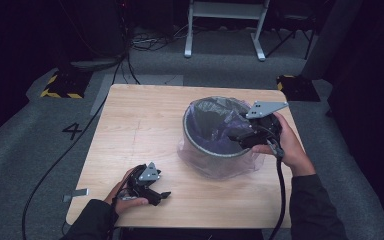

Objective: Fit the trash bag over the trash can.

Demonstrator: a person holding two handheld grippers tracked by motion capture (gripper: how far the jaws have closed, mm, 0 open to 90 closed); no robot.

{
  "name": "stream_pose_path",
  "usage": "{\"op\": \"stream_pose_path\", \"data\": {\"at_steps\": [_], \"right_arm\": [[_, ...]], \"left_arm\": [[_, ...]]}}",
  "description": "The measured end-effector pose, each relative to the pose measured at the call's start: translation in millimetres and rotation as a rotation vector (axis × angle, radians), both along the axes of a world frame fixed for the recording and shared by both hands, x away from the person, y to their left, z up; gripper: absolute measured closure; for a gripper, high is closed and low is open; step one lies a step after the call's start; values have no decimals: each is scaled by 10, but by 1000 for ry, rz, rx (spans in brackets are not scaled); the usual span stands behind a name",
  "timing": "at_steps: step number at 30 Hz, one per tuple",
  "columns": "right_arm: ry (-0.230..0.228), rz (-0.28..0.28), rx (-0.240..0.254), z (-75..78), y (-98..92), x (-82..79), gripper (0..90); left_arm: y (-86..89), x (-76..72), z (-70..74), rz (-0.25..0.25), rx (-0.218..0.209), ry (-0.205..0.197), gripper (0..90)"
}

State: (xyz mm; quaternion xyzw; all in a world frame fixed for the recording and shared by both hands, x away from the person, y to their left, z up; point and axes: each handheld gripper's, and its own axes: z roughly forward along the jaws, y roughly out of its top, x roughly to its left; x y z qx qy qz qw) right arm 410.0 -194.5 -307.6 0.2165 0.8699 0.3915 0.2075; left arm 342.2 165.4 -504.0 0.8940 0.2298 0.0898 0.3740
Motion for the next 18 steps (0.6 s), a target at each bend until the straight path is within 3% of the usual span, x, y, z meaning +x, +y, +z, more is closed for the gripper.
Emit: {"op": "stream_pose_path", "data": {"at_steps": [10, 18], "right_arm": [[-60, -18, 67, 121, -188, -217, 179], [-85, -27, 76, 112, -346, -401, 174]], "left_arm": [[0, 0, 0, 0, 0, 0, 144], [0, 0, 0, 0, 0, 0, 144]]}}
